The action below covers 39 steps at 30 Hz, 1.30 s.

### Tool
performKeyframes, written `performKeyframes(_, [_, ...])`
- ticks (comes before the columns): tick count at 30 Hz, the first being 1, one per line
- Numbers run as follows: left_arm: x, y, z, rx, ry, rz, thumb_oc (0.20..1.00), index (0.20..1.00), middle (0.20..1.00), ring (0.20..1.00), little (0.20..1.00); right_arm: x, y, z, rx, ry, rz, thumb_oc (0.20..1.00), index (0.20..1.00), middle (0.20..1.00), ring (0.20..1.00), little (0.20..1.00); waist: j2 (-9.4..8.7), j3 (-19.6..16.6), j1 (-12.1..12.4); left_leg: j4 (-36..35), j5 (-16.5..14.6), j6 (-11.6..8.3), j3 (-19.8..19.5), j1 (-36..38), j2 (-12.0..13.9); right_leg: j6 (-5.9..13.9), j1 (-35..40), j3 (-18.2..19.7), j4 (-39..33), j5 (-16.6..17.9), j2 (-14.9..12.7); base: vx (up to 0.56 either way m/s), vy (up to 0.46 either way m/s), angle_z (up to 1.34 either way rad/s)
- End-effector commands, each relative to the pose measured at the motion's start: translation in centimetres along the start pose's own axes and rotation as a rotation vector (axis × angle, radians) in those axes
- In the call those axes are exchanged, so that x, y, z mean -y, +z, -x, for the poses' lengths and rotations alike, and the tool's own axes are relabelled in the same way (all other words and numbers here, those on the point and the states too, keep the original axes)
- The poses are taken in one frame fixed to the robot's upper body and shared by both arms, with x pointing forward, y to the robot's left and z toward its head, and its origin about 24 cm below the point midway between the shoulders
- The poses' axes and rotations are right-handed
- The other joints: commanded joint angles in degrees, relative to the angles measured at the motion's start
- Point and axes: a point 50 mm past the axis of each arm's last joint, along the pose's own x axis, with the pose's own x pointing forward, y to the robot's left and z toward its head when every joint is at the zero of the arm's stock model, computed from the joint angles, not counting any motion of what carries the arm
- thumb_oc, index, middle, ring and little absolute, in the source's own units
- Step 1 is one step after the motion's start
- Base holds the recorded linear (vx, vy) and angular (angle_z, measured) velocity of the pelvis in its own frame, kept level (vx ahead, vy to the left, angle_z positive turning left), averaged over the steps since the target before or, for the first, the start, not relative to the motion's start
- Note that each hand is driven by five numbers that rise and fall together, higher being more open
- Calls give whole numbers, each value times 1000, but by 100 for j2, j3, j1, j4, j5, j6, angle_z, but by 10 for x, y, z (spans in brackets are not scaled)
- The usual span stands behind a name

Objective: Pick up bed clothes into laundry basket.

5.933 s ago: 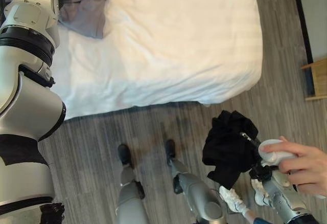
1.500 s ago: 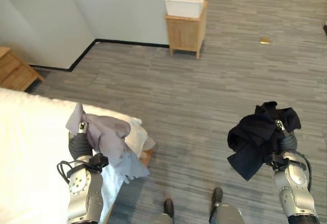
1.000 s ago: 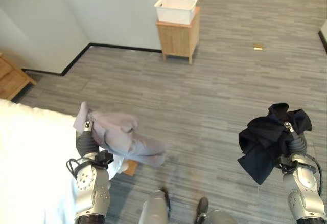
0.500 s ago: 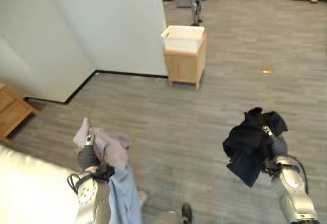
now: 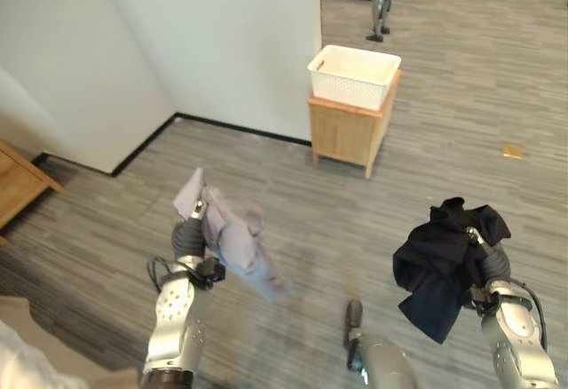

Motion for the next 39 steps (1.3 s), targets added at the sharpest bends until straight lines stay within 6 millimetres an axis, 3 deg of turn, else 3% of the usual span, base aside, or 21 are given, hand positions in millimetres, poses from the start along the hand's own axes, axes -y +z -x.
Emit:
performKeyframes(1, [1, 52, -18, 214, -86, -4, 200, 200, 200, 200, 200, -9, 50, -9, 248, 35, -86, 200, 200, 200, 200, 200, -519, 147, 173, 1843, 1887, -147, 382, -1656, 836, 606, 1633, 92, -1285, -123, -4, 588, -486, -16])
performKeyframes(4, [5, 53, -20, 212, -93, 0, 200, 200, 200, 200, 200, -7, 53, -11, 253, 15, -84, 200, 200, 200, 200, 200, -572, 294, 389, 1944, 1618, -5, 529, -2474, 905, 582, 2061, 175, -1438, -293, 0, 468, -247, -30])
performKeyframes(7, [3, 46, -19, 183, -89, 4, 200, 200, 200, 200, 200, -11, 62, -15, 294, 28, -82, 200, 200, 200, 200, 200, -482, 240, 629, -11, 1644, 67, 772, -2790, 1099, 703, 2498, 152, -1490, -566, -33, 581, -32, -29])
performKeyframes(10, [-2, 38, -12, 154, -64, -18, 200, 200, 200, 200, 200, -23, 71, -21, 324, 93, -4, 200, 200, 200, 200, 200, -282, 9, 1020, -2978, 2037, 79, 574, -2650, 718, 918, 3164, 292, -1510, -975, 74, 816, 96, -30])
performKeyframes(12, [-2, 39, -11, 157, -65, -27, 200, 200, 200, 200, 200, -26, 74, -23, 332, 101, 8, 200, 200, 200, 200, 200, -294, -20, 1012, -3000, 2133, 50, 792, -2601, 755, 925, 3255, 279, -1446, -1024, 40, 527, 59, -42])
performKeyframes(13, [-5, 40, -7, 155, -63, -29, 200, 200, 200, 200, 200, -37, 74, -26, 327, 153, 24, 200, 200, 200, 200, 200, -307, -181, 1132, -2813, 1752, 299, 716, -2386, 641, 1077, 3245, 188, -1062, -1083, -192, 286, 56, -35])
performKeyframes(14, [-5, 39, -6, 154, -63, -30, 200, 200, 200, 200, 200, -37, 74, -26, 326, 153, 24, 200, 200, 200, 200, 200, -315, -189, 1136, -2831, 1759, 306, 726, -2379, 631, 1086, 3226, 195, -1031, -1100, -208, 445, 126, -63])
performKeyframes(15, [-5, 40, -8, 154, -61, -32, 200, 200, 200, 200, 200, -38, 71, -26, 314, 157, 43, 200, 200, 200, 200, 200, -390, -246, 1185, -2871, 1662, 491, 799, -2201, 468, 1271, 2991, 160, -149, -714, -505, 325, 188, -75])
performKeyframes(16, [-1, 41, -11, 156, -64, -38, 200, 200, 200, 200, 200, -43, 72, -26, 319, 170, 45, 200, 200, 200, 200, 200, -414, -254, 1147, -2937, 1497, 710, 830, -1981, 299, 1420, 2655, 244, 981, -31, -848, 417, 271, -64])
performKeyframes(17, [0, 43, -12, 160, -73, -39, 200, 200, 200, 200, 200, -47, 70, -26, 309, 181, 28, 200, 200, 200, 200, 200, -340, -157, 1061, -3092, 1489, 818, 762, -1708, 319, 1453, 2119, 349, 2020, 325, -916, 411, 244, -23])
performKeyframes(19, [1, 48, -13, 180, -92, -80, 200, 200, 200, 200, 200, -46, 67, -26, 293, 180, 58, 200, 200, 200, 200, 200, -194, 1, 783, -3409, 1340, 917, 388, -1097, 336, 1272, 1113, 627, 2703, -32, -747, 313, 58, 38])
performKeyframes(20, [1, 48, -13, 180, -92, -80, 200, 200, 200, 200, 200, -46, 67, -26, 293, 181, 58, 200, 200, 200, 200, 200, -180, -5, 775, -3416, 1357, 913, 378, -1108, 351, 1261, 1109, 611, 2689, -15, -733, 309, -139, 127])
performKeyframes(21, [3, 53, -15, 195, -116, -91, 200, 200, 200, 200, 200, -39, 70, -26, 303, 155, 65, 200, 200, 200, 200, 200, -206, -30, 705, -3539, 1293, 831, 207, -942, 355, 1183, 929, 598, 1872, -169, -819, 204, -115, 123])
performKeyframes(23, [4, 55, -17, 202, -125, -92, 200, 200, 200, 200, 200, -31, 73, -28, 312, 125, 70, 200, 200, 200, 200, 200, -231, -16, 617, -3556, 1229, 763, 28, -860, 350, 1185, 969, 691, 1208, -223, -736, 318, -235, 117])
performKeyframes(24, [4, 54, -19, 193, -129, -90, 200, 200, 200, 200, 200, -17, 84, -28, 345, 79, 97, 200, 200, 200, 200, 200, -391, -29, 514, -3553, 1056, 669, -232, -780, 276, 1316, 1051, 1244, -189, -295, -557, 359, -355, 131])
performKeyframes(25, [-2, 69, -19, 256, -100, -153, 200, 200, 200, 200, 200, 15, 103, -27, 405, -53, 237, 200, 200, 200, 200, 200, -473, 67, 414, -3541, 966, 638, -291, -773, 330, 1427, 1165, 1636, -514, -271, -415, 280, -260, 129])
performKeyframes(27, [3, 63, -23, 219, -137, -143, 200, 200, 200, 200, 200, 17, 105, -31, 379, -41, 263, 200, 200, 200, 200, 200, -531, 50, 420, -3362, 900, 627, -417, -882, 288, 1429, 1372, 1870, -626, -305, -346, 49, -138, 131])
performKeyframes(29, [2, 55, -18, 192, -139, -120, 200, 200, 200, 200, 200, 17, 121, -24, 437, 30, 240, 200, 200, 200, 200, 200, -636, -115, 566, -3430, 864, 630, -552, -851, 289, 1386, 1494, 1637, -860, -205, -438, 212, -190, 82])
performKeyframes(33, [5, 28, -4, 68, -186, -53, 200, 200, 200, 200, 200, 57, 155, -50, 410, -80, 418, 200, 200, 200, 200, 200, -717, -291, 692, -3536, 913, 525, -780, -847, 344, 1339, 1786, 1417, -1329, -129, -330, 182, -157, 37])
performKeyframes(36, [8, 19, 5, 11, -234, -41, 200, 200, 200, 200, 200, 67, 194, -78, 376, -106, 578, 200, 200, 200, 200, 200, -761, -190, 819, -3610, 982, 435, -902, -897, 413, 1278, 1822, 1278, -1470, -78, -258, 62, -116, 25])
performKeyframes(39, [6, 19, 11, -21, -273, -45, 200, 200, 200, 200, 200, 74, 252, -99, 362, -214, 718, 200, 200, 200, 200, 200, -828, 40, 1084, -3648, 1098, 366, -1032, -1120, 470, 1230, 1669, 1156, -1549, 1, -202, -64, -79, 0])
